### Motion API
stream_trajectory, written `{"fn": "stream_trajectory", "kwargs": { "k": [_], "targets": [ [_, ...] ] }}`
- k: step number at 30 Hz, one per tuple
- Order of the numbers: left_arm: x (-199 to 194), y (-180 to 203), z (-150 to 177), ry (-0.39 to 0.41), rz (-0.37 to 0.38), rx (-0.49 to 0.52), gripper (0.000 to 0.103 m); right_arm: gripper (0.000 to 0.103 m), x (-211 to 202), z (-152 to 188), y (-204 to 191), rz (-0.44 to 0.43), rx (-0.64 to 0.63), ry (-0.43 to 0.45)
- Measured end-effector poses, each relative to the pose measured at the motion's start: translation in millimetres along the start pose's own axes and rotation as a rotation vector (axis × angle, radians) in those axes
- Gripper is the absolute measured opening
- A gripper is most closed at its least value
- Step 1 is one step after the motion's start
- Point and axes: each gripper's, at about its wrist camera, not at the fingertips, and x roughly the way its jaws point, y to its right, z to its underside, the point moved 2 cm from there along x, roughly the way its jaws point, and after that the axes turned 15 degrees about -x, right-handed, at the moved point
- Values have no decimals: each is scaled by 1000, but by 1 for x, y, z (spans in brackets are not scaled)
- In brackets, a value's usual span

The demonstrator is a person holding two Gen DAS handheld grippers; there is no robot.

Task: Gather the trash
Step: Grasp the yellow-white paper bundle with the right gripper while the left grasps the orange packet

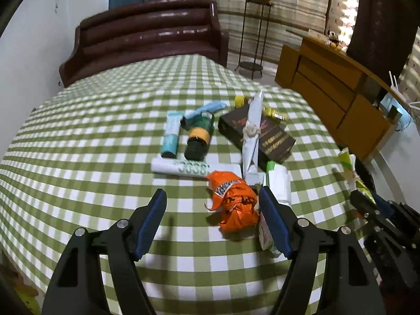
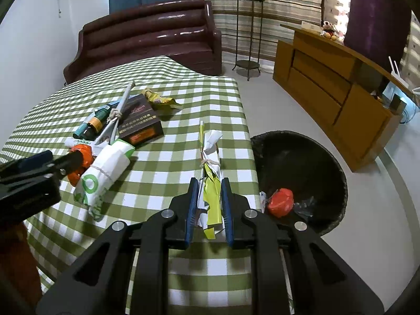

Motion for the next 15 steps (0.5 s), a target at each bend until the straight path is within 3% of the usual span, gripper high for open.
{"fn": "stream_trajectory", "kwargs": {
  "k": [7, 12, 15],
  "targets": [
    [-2, 0, 6, -7, 13, 48, 57, 18, 5, 5, 0, -15, 2, -14],
    [-2, -1, 6, -17, 25, 32, 57, 18, 6, 5, 0, -16, 4, -14],
    [2, 1, 5, -19, 25, 15, 63, 18, 7, 5, 0, -17, 5, -17]
  ]
}}
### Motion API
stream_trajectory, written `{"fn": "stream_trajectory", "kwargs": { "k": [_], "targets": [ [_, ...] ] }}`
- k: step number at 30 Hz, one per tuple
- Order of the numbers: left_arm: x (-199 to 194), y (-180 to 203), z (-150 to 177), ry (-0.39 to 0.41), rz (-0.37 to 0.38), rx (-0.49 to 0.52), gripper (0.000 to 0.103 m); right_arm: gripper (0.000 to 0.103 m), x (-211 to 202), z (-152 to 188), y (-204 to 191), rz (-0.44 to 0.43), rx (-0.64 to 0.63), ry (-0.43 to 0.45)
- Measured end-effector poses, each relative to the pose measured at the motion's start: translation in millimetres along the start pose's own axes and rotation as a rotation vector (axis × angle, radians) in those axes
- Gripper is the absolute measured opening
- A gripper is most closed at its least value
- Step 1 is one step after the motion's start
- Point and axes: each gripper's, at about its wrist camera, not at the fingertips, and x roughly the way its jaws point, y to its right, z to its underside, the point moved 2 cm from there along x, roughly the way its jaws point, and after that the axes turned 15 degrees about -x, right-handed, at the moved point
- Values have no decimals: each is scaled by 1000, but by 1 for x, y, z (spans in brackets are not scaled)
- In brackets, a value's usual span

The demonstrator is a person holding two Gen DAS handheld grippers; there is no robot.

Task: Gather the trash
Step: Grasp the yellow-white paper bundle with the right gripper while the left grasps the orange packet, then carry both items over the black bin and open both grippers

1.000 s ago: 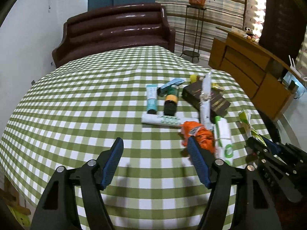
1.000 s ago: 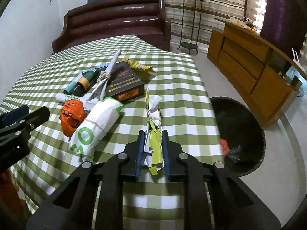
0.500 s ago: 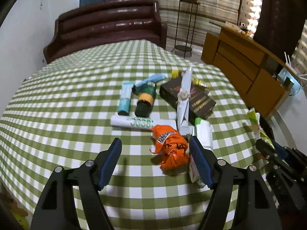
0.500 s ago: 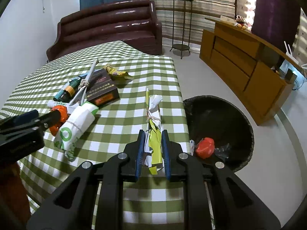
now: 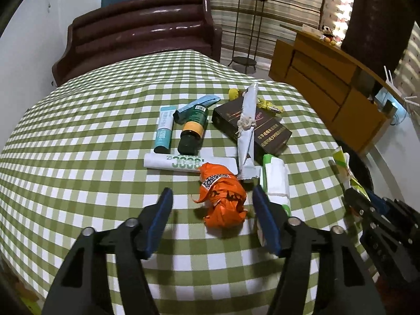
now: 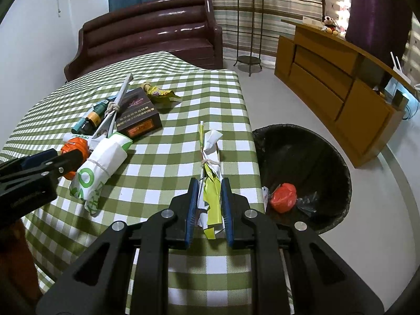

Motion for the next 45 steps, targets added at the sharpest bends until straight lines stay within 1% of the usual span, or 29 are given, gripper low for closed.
{"fn": "stream_trajectory", "kwargs": {
  "k": [2, 4, 6, 9, 12, 17, 20, 23, 30, 34, 39, 45],
  "targets": [
    [4, -1, 0, -5, -4, 0, 62, 18, 0, 0, 0, 0, 1, -1],
    [6, -2, 2, -11, -7, 11, 48, 18, 0, 0, 0, 0, 1, 0],
    [7, -5, 3, -21, 12, 16, 40, 18, 1, 0, 0, -1, 2, 0],
    [5, -8, 4, -11, 19, 18, 36, 18, 0, 0, 1, 1, 1, 0],
    [-1, -10, 6, 13, 18, 30, 35, 18, -1, 0, 2, 4, 6, 4],
    [-24, -3, 6, 91, 19, 91, 35, 18, -7, -3, 10, 30, 22, 28],
    [-38, 10, 3, 135, 44, 117, 35, 18, -12, -4, 20, 55, 35, 43],
    [-44, 29, 0, 154, 90, 135, 35, 18, -16, -6, 36, 87, 55, 54],
    [-32, 81, -1, 148, 164, 194, 35, 18, -21, 0, 79, 168, 120, 57],
    [-19, 116, 0, 129, 206, 222, 35, 18, -21, 6, 102, 205, 153, 55],
    [-2, 150, 5, 115, 222, 258, 35, 18, -19, 15, 122, 229, 180, 48],
    [17, 182, 12, 87, 236, 294, 35, 18, -11, 21, 136, 232, 201, 37]
  ]
}}
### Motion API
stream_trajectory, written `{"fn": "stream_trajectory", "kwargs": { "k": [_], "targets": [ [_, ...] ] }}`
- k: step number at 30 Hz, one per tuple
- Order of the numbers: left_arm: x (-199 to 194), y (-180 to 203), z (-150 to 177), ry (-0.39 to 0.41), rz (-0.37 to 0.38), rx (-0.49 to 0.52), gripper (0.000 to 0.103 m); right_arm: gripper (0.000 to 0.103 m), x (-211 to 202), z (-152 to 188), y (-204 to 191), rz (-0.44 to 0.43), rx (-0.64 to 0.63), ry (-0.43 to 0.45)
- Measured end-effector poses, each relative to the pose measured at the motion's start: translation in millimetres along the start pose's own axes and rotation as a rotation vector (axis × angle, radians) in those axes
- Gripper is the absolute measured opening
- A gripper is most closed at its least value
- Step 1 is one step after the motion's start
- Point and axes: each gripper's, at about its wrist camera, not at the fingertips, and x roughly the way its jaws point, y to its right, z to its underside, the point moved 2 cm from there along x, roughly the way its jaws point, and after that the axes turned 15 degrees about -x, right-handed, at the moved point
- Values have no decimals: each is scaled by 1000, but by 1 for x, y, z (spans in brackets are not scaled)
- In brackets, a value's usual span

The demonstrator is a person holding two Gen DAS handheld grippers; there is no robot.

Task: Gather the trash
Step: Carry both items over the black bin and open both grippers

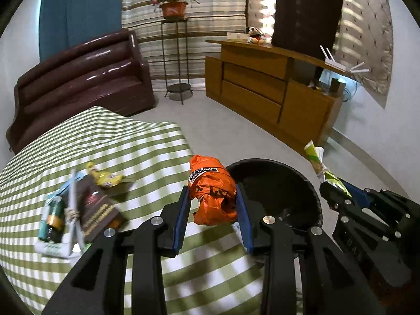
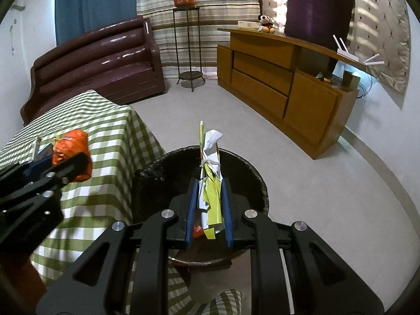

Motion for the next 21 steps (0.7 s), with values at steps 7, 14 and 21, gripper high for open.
{"fn": "stream_trajectory", "kwargs": {
  "k": [7, 14, 21],
  "targets": [
    [25, 20, 1, -31, -1, 36, 35, 18, 13, 0, 14, -3, 27, -5],
    [40, 20, -1, -60, -22, 35, 51, 29, 27, -1, 22, -29, 46, -18],
    [37, 19, -1, -58, -26, 26, 55, 35, 24, 1, 28, -11, 67, -12]
  ]
}}
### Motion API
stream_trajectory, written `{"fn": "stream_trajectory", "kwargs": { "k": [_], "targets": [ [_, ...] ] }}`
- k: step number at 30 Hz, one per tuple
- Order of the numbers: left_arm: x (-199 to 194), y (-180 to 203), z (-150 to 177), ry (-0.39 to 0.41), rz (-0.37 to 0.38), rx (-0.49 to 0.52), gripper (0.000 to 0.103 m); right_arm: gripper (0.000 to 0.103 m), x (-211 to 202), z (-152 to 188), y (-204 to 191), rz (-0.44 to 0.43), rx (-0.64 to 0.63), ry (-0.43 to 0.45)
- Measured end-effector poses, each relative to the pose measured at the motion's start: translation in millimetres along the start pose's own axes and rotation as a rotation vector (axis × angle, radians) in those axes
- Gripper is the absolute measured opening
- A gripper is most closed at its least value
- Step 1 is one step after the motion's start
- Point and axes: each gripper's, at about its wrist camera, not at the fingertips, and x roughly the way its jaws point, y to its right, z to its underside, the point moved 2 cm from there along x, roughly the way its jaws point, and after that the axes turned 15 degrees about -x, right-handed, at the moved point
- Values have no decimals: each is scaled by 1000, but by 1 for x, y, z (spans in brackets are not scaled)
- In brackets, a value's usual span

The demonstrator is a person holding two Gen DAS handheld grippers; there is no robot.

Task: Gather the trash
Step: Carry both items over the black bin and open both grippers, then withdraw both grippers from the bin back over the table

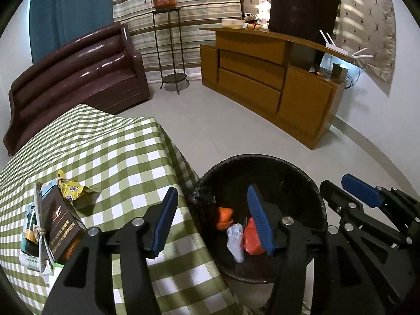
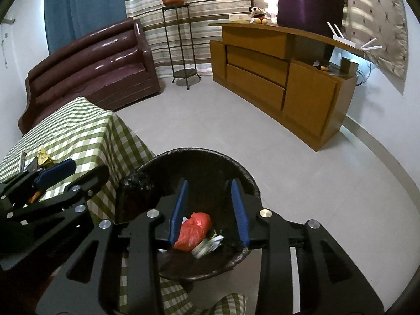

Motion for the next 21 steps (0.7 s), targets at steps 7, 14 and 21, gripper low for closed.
{"fn": "stream_trajectory", "kwargs": {
  "k": [7, 14, 21],
  "targets": [
    [-18, -10, 1, 6, -3, -21, 55, 44, -8, -2, -3, 7, -7, 7],
    [-47, -43, 6, 16, -23, -65, 58, 50, -18, 0, -28, -17, -39, -1],
    [-81, -89, 12, 45, -73, -121, 61, 51, -30, -2, -75, -77, -109, 1]
  ]
}}
